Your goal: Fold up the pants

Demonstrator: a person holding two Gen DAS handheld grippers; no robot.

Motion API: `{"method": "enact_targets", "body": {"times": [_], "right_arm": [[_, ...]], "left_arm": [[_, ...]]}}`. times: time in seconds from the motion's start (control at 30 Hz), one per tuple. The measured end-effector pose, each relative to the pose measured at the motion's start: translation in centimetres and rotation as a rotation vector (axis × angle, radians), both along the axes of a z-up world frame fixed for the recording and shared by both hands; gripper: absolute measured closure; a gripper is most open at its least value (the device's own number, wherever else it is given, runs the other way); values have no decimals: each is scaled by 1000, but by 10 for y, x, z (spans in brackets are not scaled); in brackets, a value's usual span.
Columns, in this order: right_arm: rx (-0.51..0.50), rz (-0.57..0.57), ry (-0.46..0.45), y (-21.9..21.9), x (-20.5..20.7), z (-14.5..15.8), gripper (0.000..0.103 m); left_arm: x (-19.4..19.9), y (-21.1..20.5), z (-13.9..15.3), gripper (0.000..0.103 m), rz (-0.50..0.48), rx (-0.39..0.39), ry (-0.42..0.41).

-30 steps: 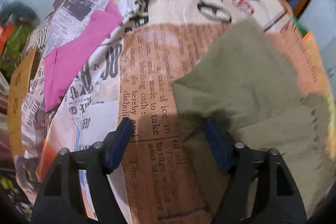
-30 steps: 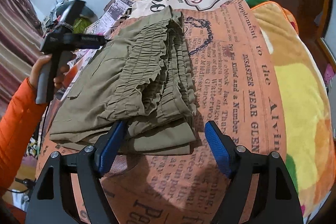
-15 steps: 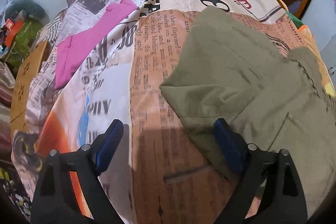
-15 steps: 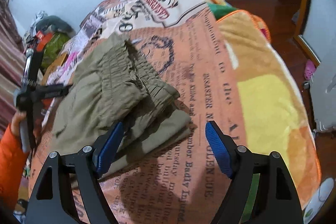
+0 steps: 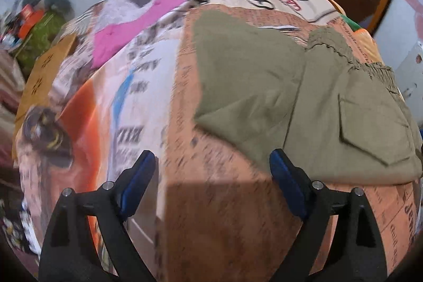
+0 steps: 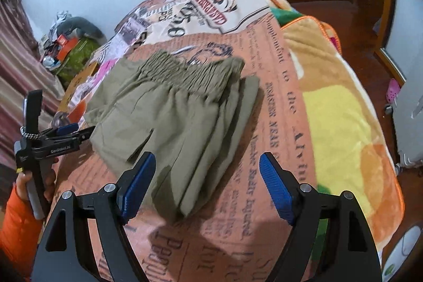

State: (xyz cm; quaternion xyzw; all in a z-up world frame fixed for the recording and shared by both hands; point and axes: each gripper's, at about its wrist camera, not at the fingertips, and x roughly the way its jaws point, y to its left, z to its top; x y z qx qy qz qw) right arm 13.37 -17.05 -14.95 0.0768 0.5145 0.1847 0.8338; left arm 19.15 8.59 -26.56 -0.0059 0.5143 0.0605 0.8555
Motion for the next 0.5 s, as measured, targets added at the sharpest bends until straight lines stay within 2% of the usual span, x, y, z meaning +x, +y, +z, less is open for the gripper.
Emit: {"method": "enact_targets", "body": {"times": [0.07, 0.2, 0.4, 0.5], "right_arm": [[3, 24, 14, 7, -3, -6, 25], [-32, 57, 21, 19, -5, -18, 25], [-40, 74, 3, 18, 1, -26, 26], [-58, 89, -9, 19, 3, -26, 32]], "left_arm": [[-11, 9, -2, 11, 39, -16, 5], [-26, 27, -1, 12, 92, -99, 9], [-21, 20, 12, 12, 47, -43, -7], [-6, 16, 24, 12, 24, -36, -40]]}}
